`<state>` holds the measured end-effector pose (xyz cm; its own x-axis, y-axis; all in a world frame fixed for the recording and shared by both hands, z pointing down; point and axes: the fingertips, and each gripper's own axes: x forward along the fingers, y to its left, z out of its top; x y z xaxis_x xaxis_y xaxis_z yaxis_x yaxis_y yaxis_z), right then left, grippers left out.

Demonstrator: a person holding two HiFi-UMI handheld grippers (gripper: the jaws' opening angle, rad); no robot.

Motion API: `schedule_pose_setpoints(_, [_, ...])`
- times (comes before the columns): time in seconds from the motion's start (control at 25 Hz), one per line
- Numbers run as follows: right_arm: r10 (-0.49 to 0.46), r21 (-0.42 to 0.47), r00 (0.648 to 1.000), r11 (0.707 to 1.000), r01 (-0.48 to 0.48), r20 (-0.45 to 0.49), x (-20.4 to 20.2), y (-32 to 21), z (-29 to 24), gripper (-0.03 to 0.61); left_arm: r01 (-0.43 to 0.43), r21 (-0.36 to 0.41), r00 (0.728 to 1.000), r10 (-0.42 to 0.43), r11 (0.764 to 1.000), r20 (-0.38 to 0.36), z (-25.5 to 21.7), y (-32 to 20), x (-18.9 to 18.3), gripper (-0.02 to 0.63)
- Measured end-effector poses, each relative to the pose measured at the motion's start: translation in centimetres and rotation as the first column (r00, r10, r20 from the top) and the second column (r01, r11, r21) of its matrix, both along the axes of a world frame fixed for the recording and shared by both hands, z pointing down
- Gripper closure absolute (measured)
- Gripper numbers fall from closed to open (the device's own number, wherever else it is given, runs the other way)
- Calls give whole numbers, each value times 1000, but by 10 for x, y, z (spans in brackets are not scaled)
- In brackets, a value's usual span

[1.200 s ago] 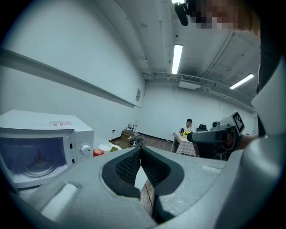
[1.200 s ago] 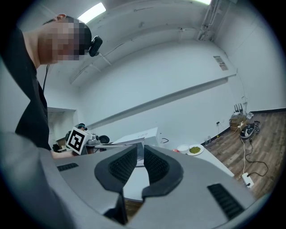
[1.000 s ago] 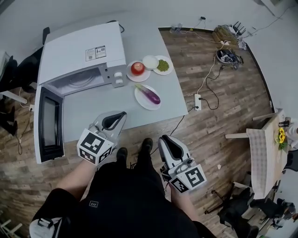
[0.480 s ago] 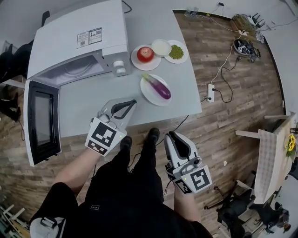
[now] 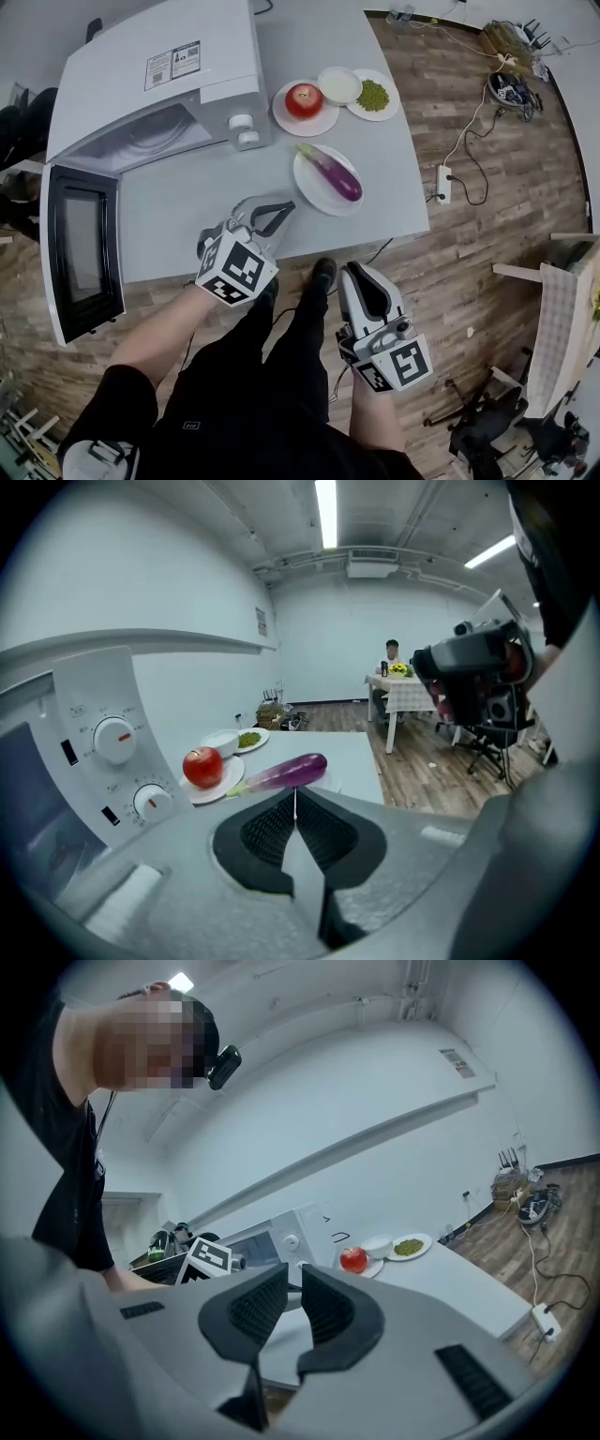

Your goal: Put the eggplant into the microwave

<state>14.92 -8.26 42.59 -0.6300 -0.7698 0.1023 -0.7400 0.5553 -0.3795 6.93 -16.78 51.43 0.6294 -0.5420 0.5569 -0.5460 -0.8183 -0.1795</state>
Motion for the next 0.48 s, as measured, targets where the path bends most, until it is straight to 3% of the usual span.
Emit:
schedule_pose_setpoints(0.28, [39,0,998,999,-39,47,7,-3,26,523,-69,45,993,64,997,103,32,-8,14,604])
schedule_pose_setpoints(0.48, [73,-6,994,997,-73,76,11,-2,44,523,-173,109,956,140,979,258,52,-12,21,604])
